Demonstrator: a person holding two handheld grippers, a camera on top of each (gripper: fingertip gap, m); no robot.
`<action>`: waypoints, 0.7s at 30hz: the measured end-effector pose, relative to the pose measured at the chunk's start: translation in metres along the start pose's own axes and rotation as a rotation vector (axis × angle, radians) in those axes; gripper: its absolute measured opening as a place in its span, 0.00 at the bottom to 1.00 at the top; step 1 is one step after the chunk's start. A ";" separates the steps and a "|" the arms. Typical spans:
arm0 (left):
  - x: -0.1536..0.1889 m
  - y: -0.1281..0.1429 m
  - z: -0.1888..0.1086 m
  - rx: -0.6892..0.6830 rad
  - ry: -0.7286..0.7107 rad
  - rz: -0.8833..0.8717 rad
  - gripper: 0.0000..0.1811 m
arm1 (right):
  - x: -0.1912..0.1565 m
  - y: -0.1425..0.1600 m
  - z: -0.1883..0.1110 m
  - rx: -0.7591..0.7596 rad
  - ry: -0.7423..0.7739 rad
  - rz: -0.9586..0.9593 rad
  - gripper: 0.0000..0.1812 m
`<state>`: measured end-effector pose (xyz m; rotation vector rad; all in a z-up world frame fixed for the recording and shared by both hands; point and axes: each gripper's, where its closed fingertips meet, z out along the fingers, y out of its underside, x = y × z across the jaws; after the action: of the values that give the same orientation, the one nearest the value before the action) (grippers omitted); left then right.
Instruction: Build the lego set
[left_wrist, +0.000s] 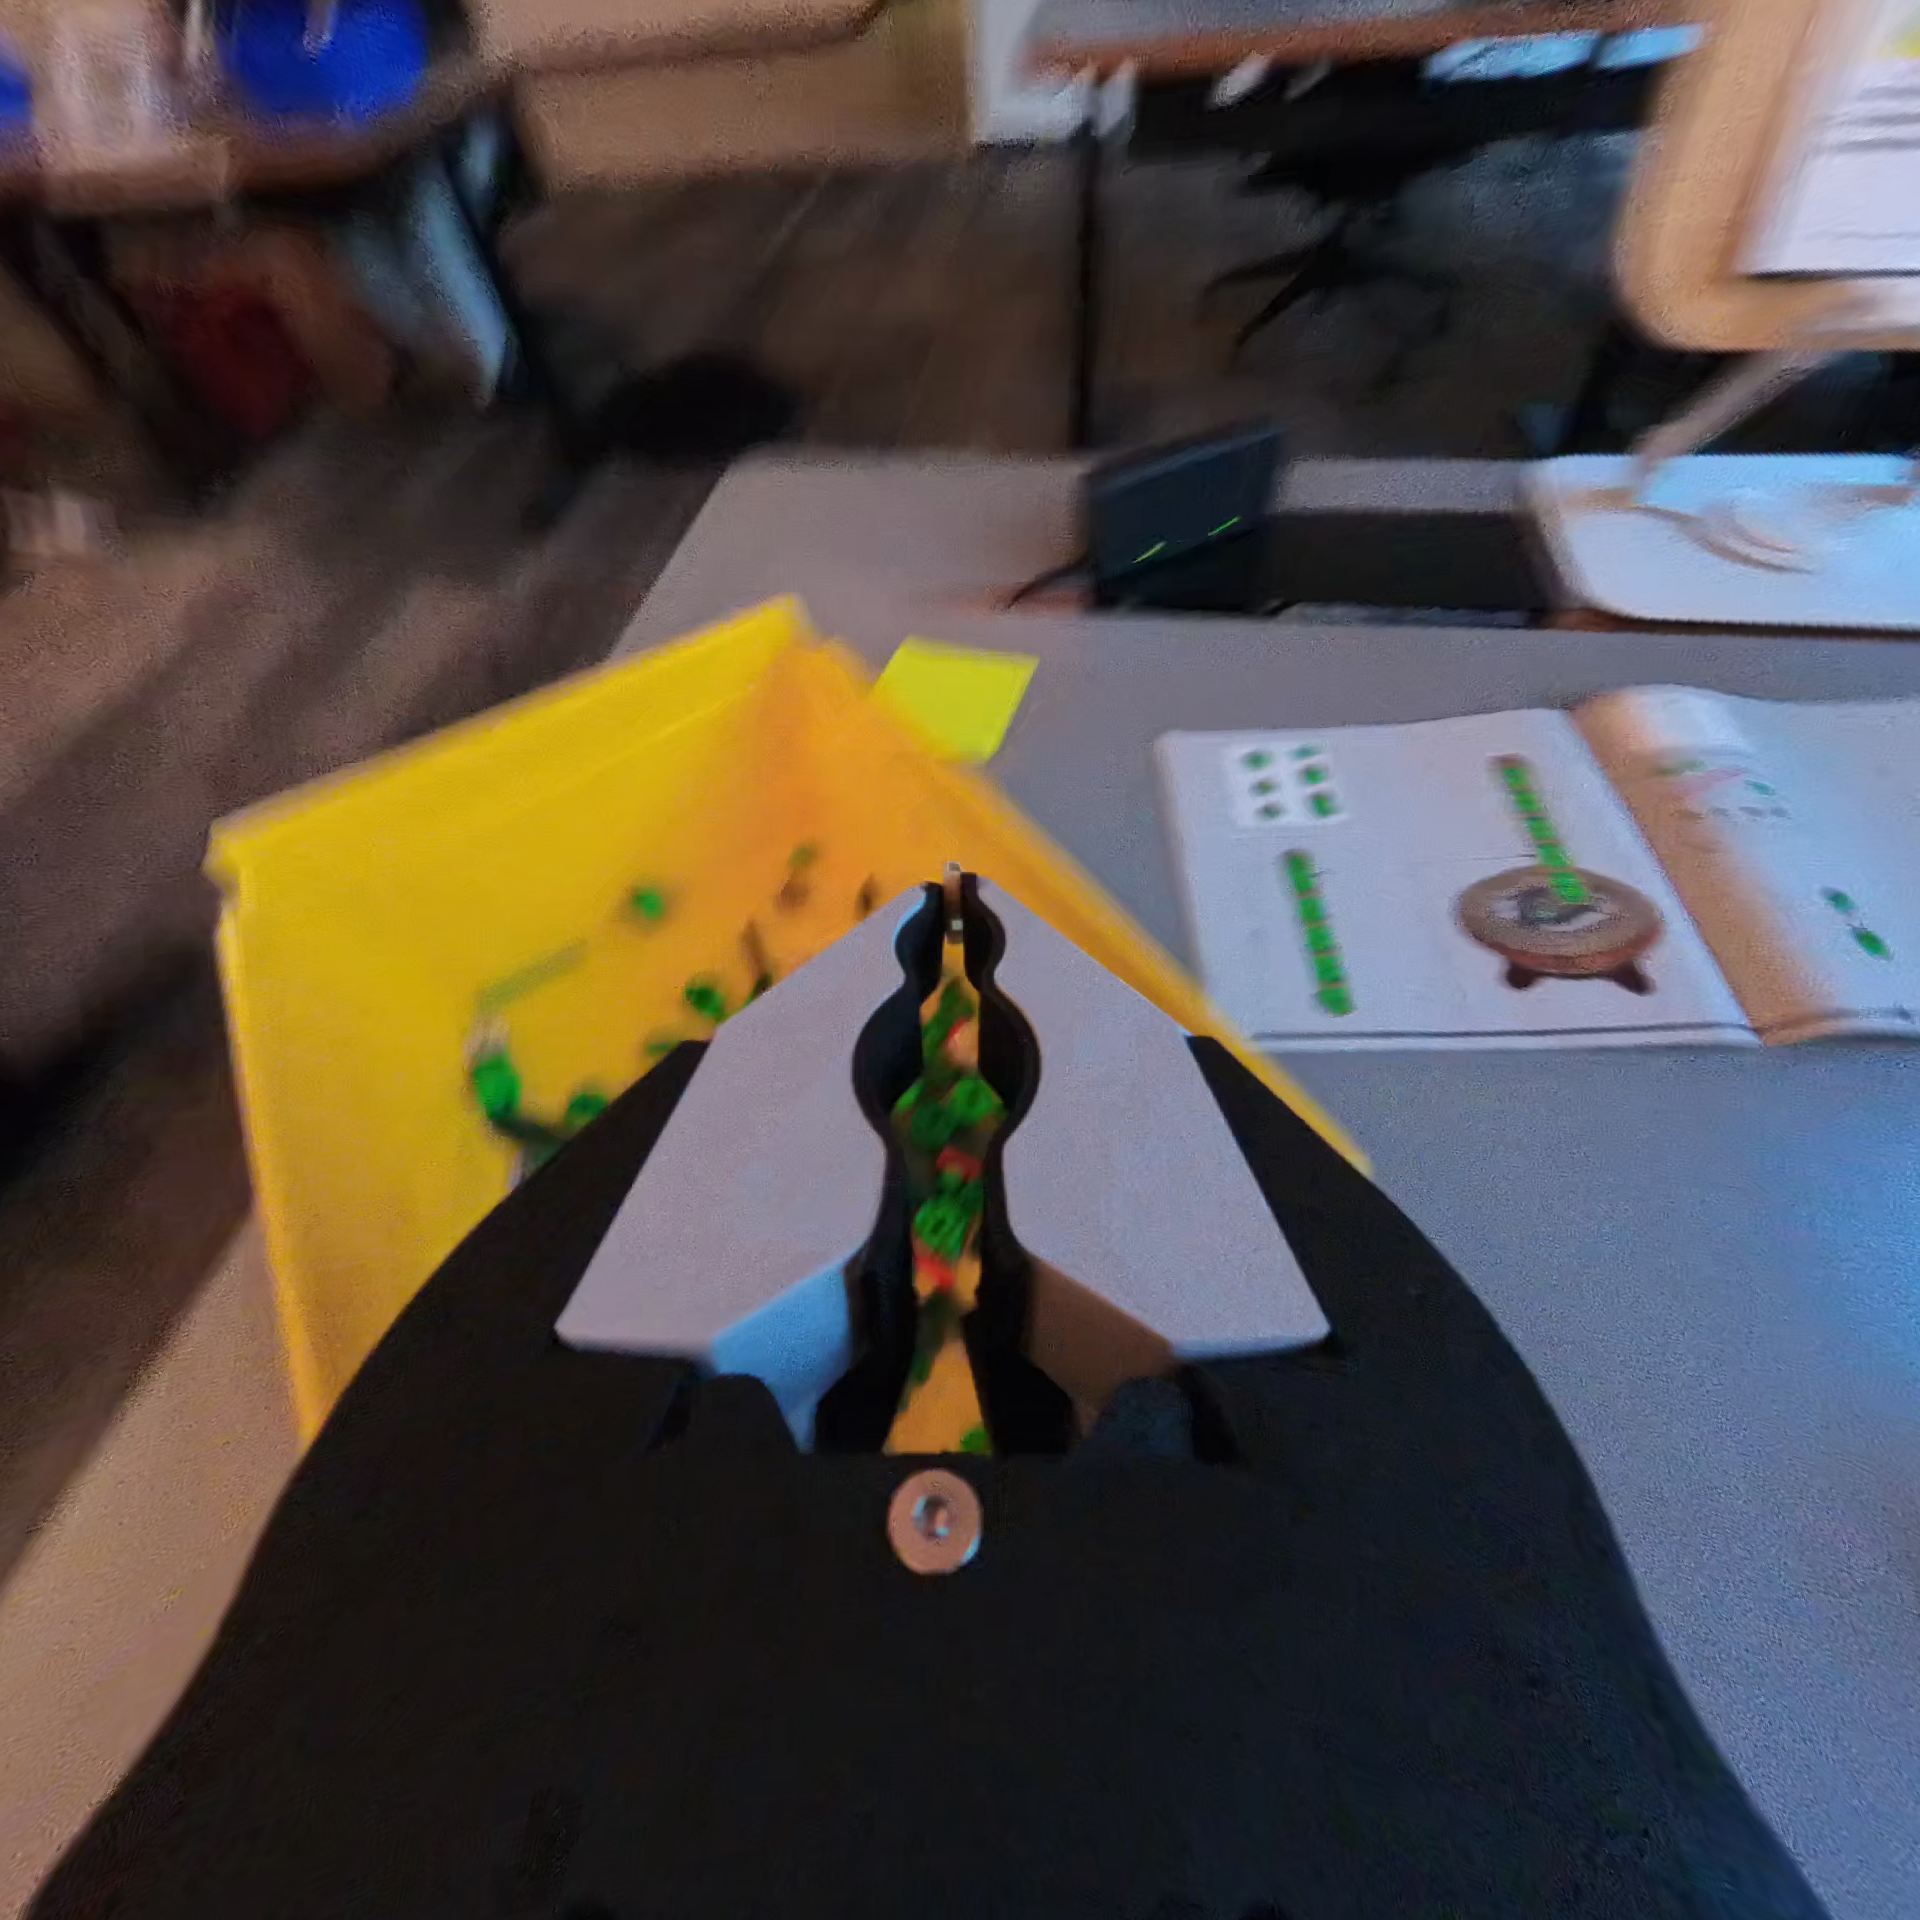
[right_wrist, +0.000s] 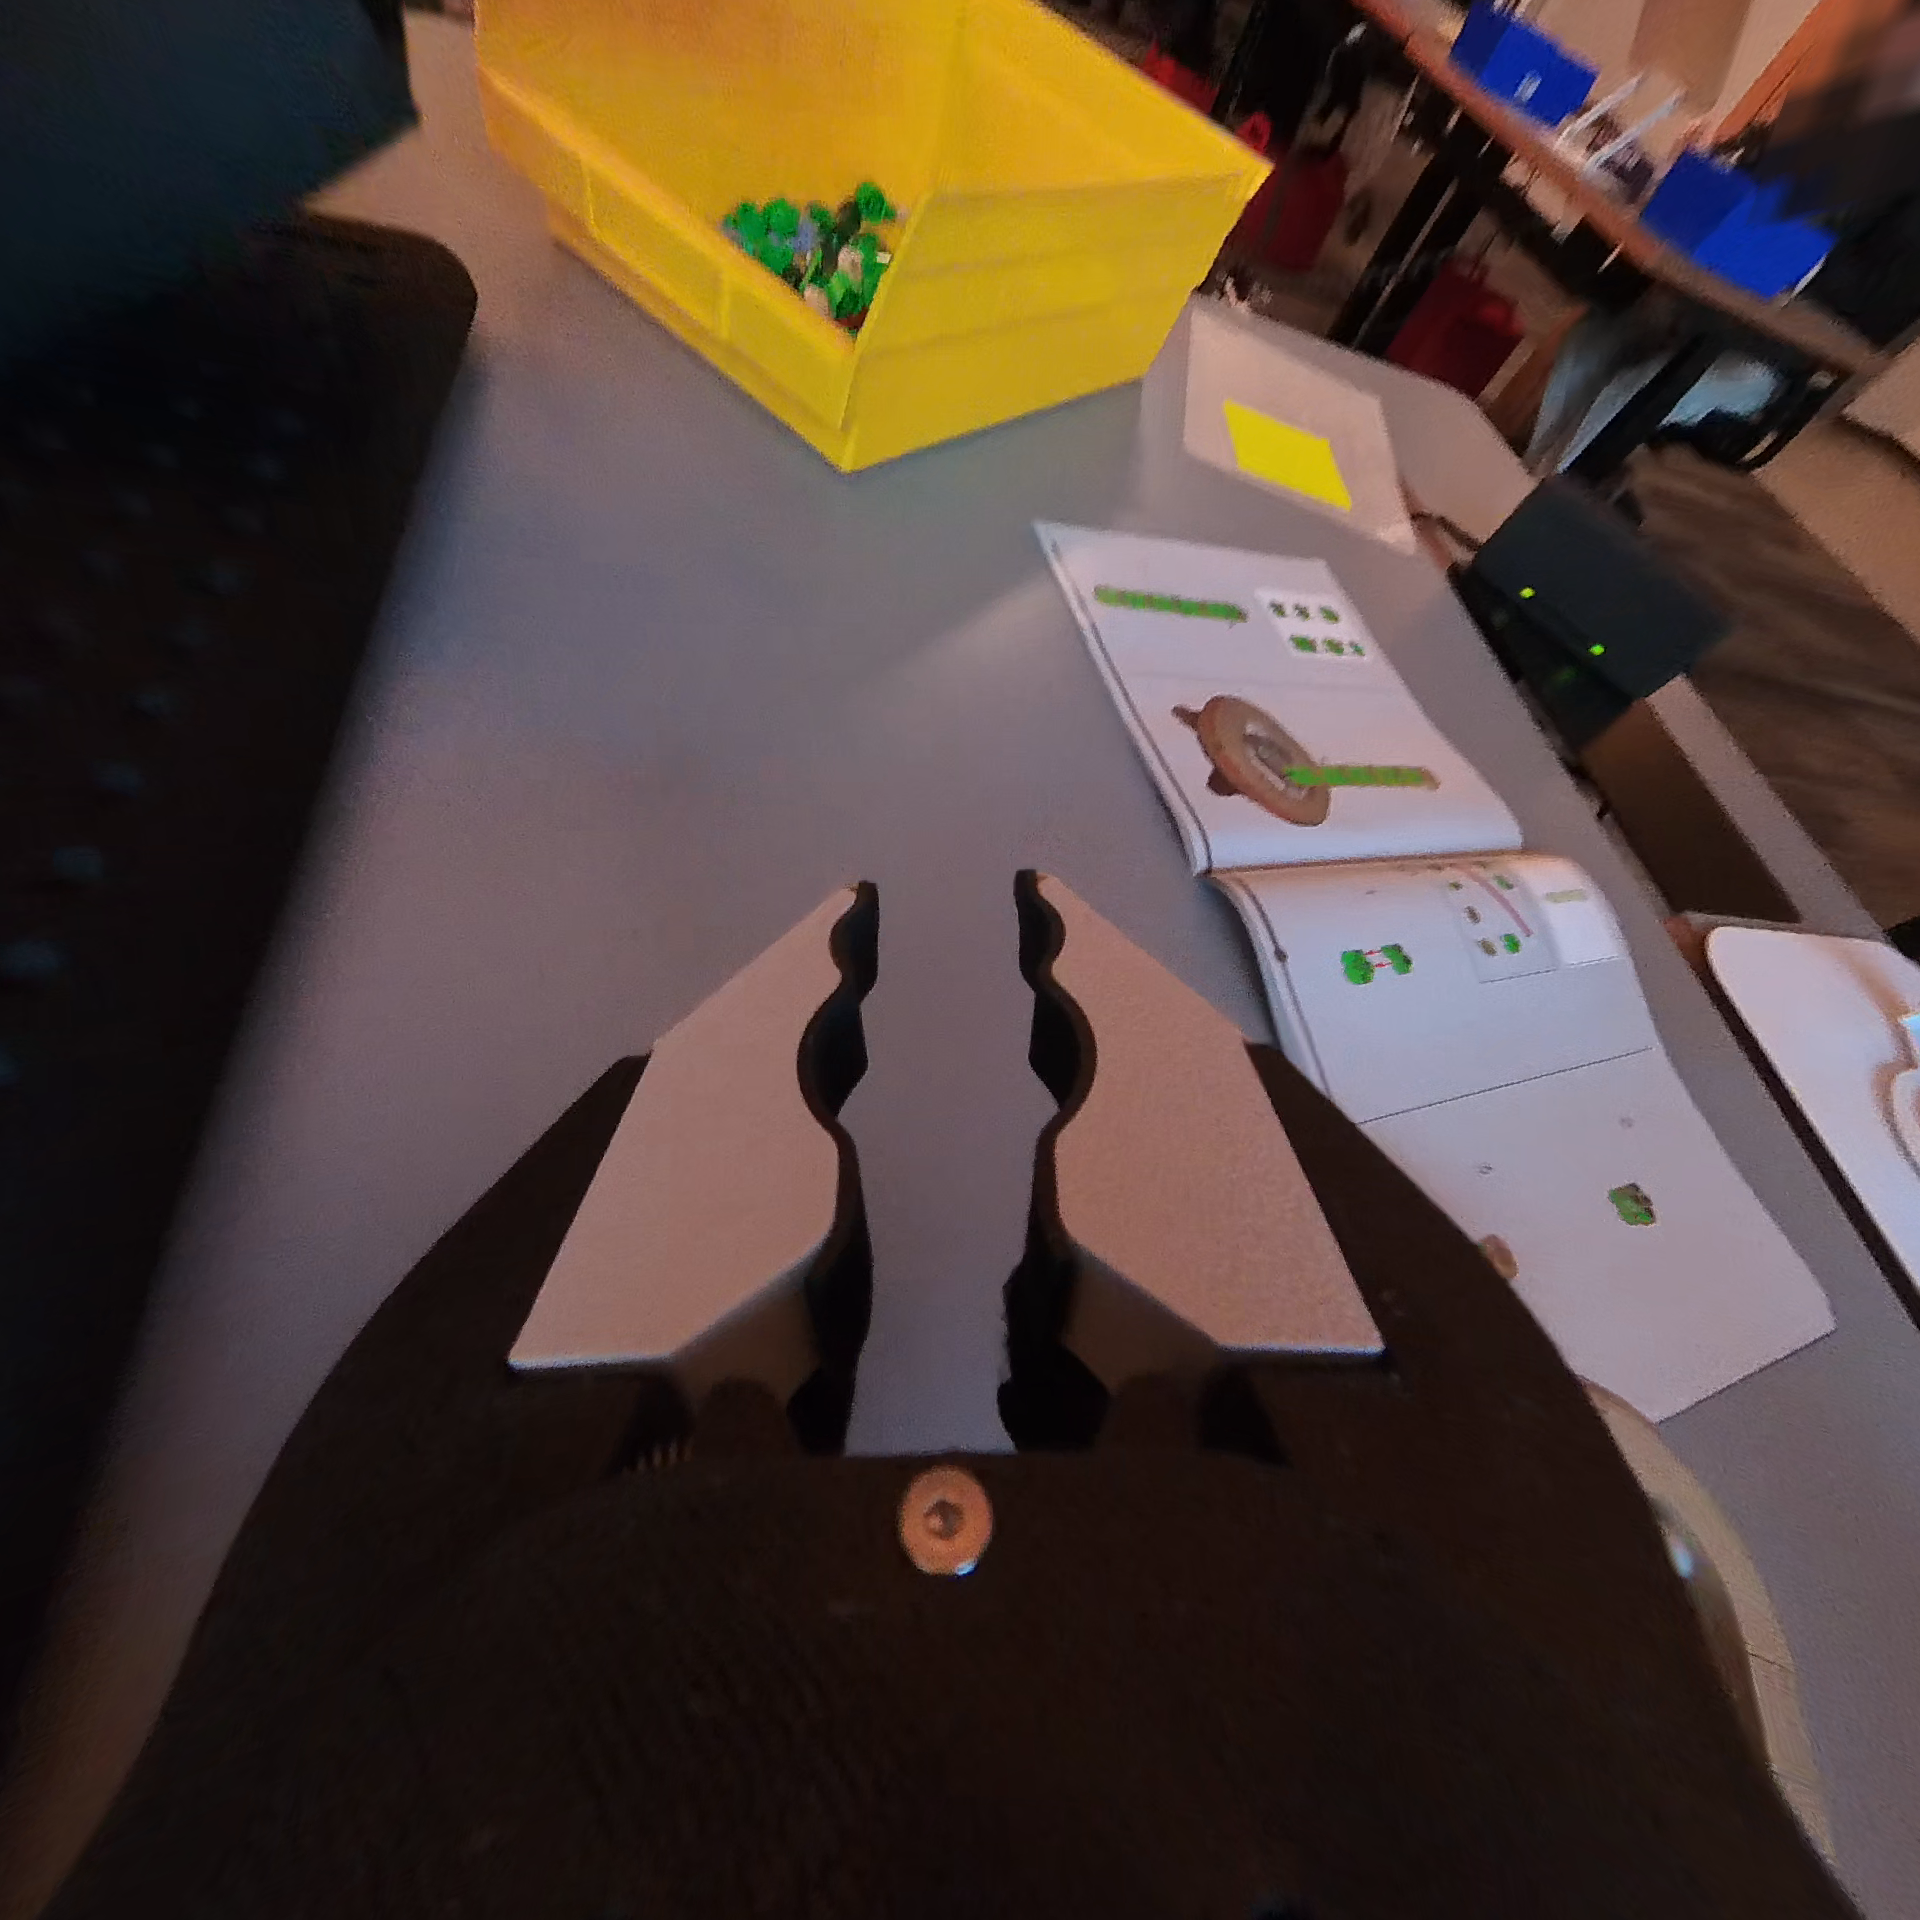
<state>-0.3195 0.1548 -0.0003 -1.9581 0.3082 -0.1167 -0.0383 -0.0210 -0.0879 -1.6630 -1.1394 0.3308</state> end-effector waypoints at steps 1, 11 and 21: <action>-0.018 0.018 0.004 -0.079 0.014 -0.111 0.00 | -0.001 0.004 0.003 -0.022 -0.006 -0.005 0.14; 0.004 -0.003 0.023 0.125 0.052 -0.122 0.15 | 0.013 0.018 -0.008 -0.054 -0.020 0.100 0.19; 0.305 0.021 -0.059 0.221 1.154 -0.030 0.10 | -0.042 0.050 -0.009 -0.217 -0.349 0.125 0.12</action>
<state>-0.0426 0.0126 -0.0151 -1.4845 0.9526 -1.2545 -0.0279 -0.0604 -0.1397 -1.9223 -1.3694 0.6135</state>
